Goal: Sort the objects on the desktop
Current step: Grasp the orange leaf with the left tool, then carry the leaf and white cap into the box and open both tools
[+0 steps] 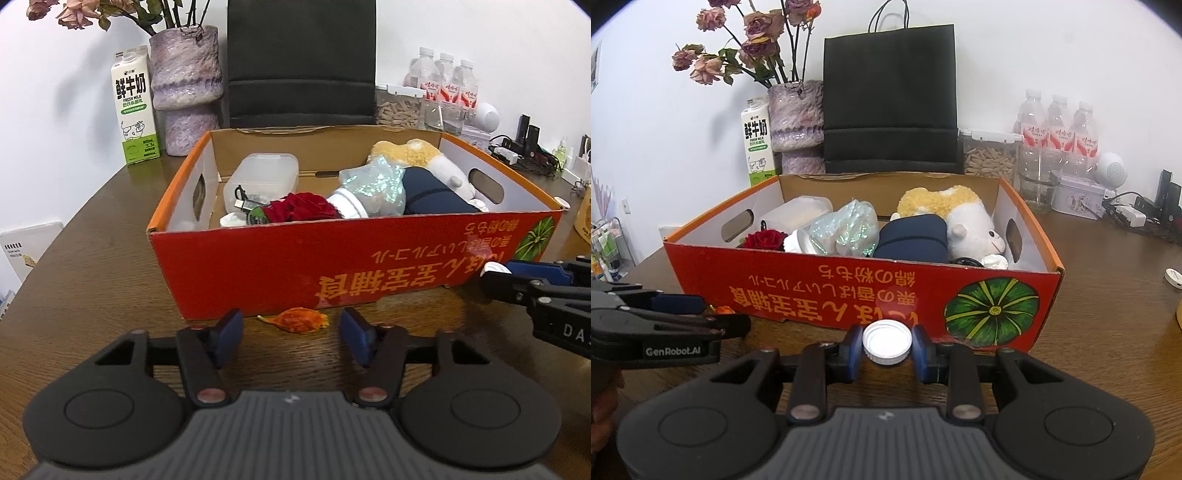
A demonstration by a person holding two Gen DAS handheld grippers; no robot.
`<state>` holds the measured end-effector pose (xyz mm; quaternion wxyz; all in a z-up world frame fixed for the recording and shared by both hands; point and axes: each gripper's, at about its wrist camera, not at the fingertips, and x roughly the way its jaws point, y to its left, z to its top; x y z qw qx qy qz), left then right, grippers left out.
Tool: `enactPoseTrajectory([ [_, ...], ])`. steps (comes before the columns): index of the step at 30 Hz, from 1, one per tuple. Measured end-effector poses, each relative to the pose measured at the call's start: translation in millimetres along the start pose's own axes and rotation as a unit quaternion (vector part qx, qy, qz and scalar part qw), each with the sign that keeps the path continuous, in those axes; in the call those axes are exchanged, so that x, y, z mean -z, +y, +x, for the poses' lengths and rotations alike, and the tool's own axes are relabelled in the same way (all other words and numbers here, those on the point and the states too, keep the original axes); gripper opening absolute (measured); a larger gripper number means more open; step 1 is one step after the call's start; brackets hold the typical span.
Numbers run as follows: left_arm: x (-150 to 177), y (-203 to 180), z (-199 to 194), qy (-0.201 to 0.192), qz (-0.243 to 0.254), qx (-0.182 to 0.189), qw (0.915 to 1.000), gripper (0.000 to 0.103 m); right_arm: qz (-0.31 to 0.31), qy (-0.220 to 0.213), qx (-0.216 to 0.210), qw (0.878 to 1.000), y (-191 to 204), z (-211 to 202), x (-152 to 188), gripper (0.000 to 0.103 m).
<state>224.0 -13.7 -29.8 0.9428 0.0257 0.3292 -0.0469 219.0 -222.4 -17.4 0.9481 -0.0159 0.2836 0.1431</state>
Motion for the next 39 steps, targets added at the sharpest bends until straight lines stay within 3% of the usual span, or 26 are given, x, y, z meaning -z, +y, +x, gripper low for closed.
enactPoseTrajectory([
  [3,0,-1,-1,-0.001,-0.003,0.002,1.0,0.042,0.0,-0.002,-0.001,1.0,0,-1,0,0.027],
  [13,1,-1,-5,-0.008,-0.011,0.006,0.9999,0.041,-0.004,-0.009,-0.003,1.0,3,-4,0,0.027],
  [24,3,-9,-48,-0.07,-0.02,0.018,0.9972,0.041,-0.006,-0.042,-0.016,0.999,8,-27,-1,0.027],
  [30,-24,-14,-83,-0.131,-0.015,0.042,0.9904,0.041,-0.022,-0.093,-0.026,0.995,14,-55,-21,0.027],
  [35,-59,-21,-98,-0.183,0.001,0.035,0.9825,0.041,-0.033,-0.133,-0.019,0.99,13,-65,-54,0.027],
  [39,-80,-26,-95,-0.201,0.002,0.027,0.9791,0.041,-0.03,-0.159,-0.012,0.987,10,-63,-78,0.027],
])
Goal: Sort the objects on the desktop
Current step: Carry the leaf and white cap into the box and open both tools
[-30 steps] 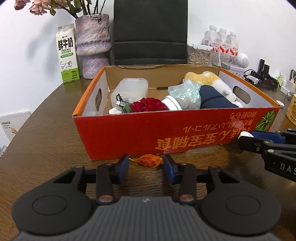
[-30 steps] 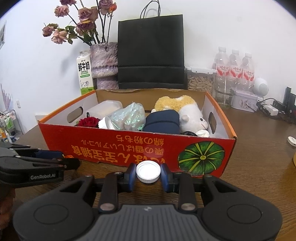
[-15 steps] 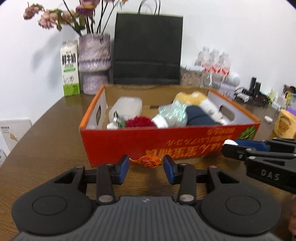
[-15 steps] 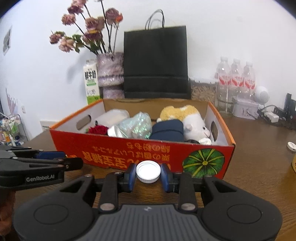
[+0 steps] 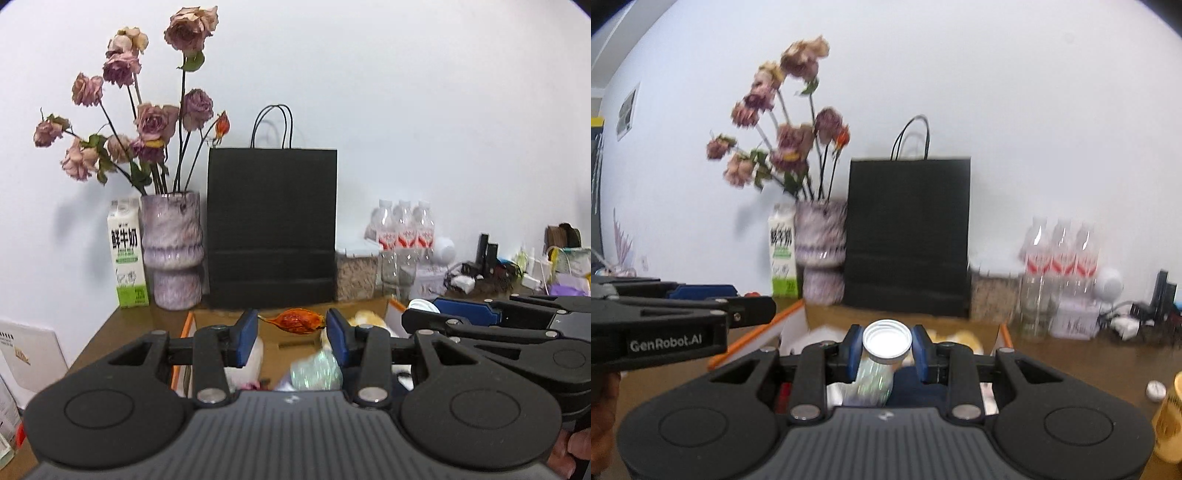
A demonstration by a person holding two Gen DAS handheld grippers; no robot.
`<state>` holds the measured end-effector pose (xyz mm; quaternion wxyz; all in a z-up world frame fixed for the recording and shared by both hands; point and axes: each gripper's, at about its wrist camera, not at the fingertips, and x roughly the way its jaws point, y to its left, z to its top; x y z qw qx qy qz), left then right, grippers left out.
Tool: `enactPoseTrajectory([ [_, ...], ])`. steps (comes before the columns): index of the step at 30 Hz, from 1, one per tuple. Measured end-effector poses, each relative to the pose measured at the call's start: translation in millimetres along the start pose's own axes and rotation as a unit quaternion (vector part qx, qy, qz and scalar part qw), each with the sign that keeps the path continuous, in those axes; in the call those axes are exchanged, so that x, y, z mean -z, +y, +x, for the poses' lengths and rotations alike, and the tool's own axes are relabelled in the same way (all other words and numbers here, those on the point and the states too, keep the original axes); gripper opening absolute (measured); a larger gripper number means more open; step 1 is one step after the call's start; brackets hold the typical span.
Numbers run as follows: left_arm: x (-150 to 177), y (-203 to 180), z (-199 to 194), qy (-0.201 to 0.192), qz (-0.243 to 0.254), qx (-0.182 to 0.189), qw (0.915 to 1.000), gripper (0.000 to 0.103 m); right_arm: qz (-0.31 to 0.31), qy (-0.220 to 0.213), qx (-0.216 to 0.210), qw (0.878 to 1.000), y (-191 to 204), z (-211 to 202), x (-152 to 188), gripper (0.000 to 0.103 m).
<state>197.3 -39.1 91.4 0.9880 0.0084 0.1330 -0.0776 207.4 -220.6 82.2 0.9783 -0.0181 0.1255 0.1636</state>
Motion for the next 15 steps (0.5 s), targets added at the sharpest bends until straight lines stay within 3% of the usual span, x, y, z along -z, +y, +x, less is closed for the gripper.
enactPoseTrajectory([
  [9,0,6,51,0.005,-0.013,-0.022,0.9997,0.041,0.019,0.001,0.008,1.0,-16,48,-10,0.027],
  [15,23,14,87,0.054,-0.014,-0.031,0.998,0.041,0.028,0.04,0.016,0.999,-27,77,9,0.027],
])
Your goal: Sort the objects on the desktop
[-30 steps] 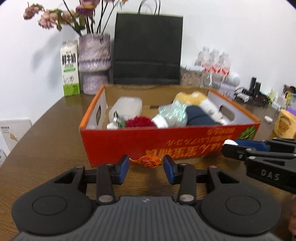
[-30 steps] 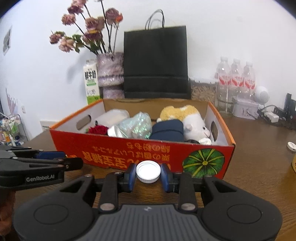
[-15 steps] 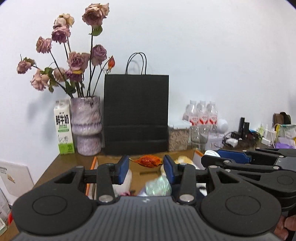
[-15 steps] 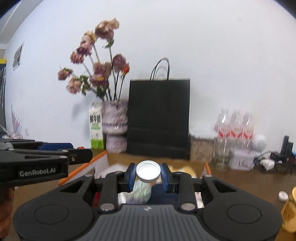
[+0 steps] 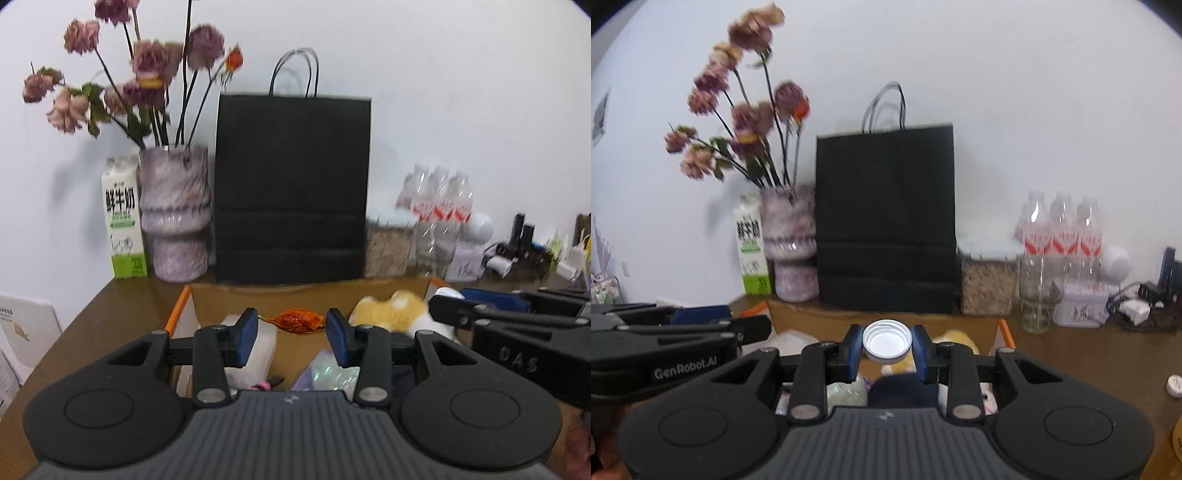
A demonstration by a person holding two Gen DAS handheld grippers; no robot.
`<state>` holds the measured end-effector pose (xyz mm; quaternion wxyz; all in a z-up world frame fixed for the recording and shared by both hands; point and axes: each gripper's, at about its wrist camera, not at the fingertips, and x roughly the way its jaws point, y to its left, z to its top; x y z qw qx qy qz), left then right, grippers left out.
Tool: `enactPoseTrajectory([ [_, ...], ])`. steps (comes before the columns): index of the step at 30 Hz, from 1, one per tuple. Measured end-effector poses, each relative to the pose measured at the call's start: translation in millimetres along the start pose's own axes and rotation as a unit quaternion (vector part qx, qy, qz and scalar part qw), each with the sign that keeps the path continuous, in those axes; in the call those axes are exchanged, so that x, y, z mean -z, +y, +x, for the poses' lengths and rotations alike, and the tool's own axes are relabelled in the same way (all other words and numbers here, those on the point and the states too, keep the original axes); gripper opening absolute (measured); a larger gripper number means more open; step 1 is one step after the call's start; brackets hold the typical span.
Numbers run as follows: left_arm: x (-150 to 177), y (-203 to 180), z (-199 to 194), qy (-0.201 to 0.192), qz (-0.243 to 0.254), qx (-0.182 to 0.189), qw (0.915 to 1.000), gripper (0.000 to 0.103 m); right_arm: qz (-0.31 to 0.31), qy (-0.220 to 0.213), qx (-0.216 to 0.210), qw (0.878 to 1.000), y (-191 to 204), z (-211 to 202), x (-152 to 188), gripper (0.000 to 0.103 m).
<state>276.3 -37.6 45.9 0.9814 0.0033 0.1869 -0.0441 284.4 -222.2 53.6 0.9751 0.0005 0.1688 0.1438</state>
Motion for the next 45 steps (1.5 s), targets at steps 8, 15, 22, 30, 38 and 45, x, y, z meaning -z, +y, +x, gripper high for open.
enactPoseTrajectory([
  [8,13,5,15,0.023,0.002,-0.02,0.9995,0.042,-0.005,0.029,0.006,1.0,-1,15,13,0.028],
  [15,9,14,10,0.004,-0.004,-0.067,0.9978,0.102,0.016,0.024,0.02,0.999,-11,13,11,0.1],
  [22,1,12,-2,-0.02,-0.003,-0.065,0.9977,0.103,0.012,0.025,0.018,0.999,-13,8,4,0.103],
  [30,1,7,-12,-0.026,-0.001,-0.067,0.9974,0.103,0.004,0.027,0.008,1.0,-6,2,2,0.103],
  [38,5,9,-39,-0.028,-0.017,-0.056,0.9979,0.103,0.009,0.022,0.0,1.0,-2,-20,0,0.103],
  [45,18,1,-77,-0.036,0.002,-0.037,0.9987,0.103,0.007,0.023,-0.013,1.0,3,-59,12,0.103],
])
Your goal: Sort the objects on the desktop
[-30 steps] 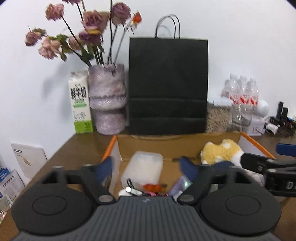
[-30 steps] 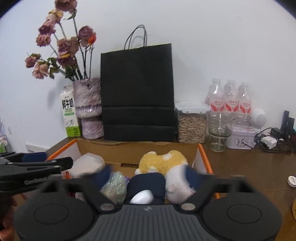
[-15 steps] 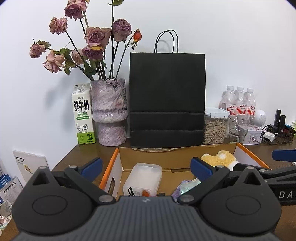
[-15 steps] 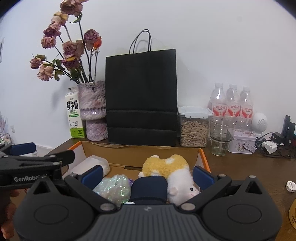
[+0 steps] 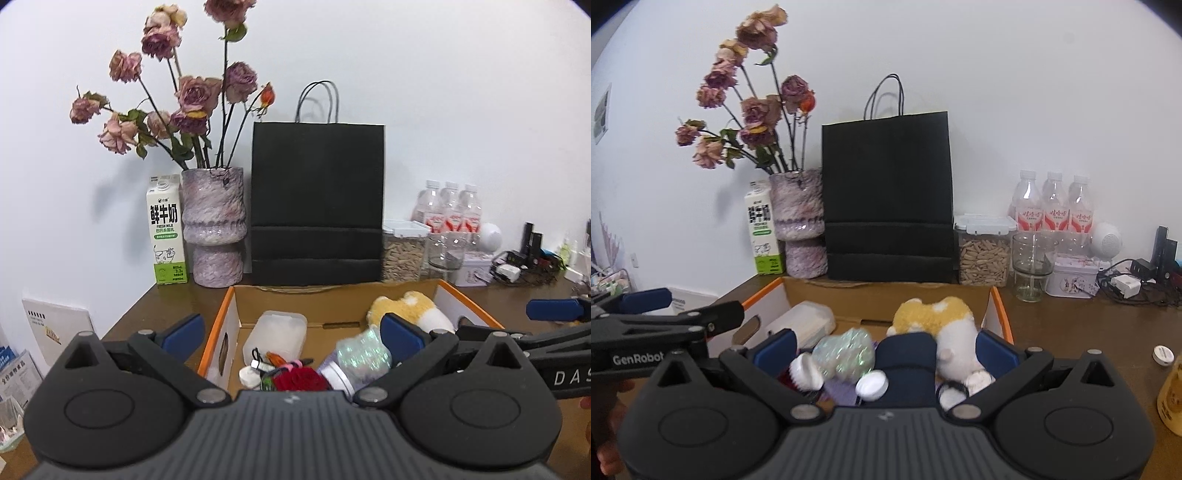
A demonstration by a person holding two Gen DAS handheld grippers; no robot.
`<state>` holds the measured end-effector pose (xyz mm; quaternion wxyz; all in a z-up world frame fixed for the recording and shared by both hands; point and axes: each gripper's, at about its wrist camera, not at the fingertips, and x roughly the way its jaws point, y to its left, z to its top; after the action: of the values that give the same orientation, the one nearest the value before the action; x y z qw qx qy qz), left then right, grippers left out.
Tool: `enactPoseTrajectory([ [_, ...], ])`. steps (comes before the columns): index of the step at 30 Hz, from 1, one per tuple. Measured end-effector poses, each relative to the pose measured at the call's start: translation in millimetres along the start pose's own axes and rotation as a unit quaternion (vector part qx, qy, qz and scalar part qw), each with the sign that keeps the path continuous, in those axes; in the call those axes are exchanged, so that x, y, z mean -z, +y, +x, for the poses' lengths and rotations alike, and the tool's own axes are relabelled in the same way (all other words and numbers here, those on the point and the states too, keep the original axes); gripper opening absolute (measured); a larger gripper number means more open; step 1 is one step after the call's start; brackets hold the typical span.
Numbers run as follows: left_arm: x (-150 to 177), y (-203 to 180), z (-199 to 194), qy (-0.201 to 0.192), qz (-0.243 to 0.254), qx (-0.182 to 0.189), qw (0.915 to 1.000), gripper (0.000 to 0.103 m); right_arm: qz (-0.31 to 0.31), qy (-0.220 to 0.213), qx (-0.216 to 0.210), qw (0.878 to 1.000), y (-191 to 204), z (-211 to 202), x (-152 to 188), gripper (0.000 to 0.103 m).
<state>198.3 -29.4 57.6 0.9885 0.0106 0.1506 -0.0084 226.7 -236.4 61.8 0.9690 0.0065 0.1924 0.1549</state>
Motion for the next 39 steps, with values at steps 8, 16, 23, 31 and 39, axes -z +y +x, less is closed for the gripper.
enactPoseTrajectory([
  [8,22,-2,-38,0.015,0.015,0.015,0.9997,0.103,-0.002,0.011,-0.007,1.0,14,-45,27,0.103],
  [16,48,-3,-65,0.045,0.022,0.025,0.9984,0.103,-0.004,0.037,-0.005,0.999,27,-74,58,0.103],
  [23,70,-3,-89,0.062,0.011,0.009,0.998,0.103,-0.005,0.056,-0.004,0.998,34,-93,80,0.103],
  [31,80,-5,-109,0.064,0.005,-0.015,0.9978,0.103,0.008,0.061,-0.005,0.998,40,-109,96,0.103],
  [39,78,-4,-114,0.061,0.002,-0.017,0.998,0.103,0.003,0.051,-0.004,0.999,43,-115,94,0.103],
])
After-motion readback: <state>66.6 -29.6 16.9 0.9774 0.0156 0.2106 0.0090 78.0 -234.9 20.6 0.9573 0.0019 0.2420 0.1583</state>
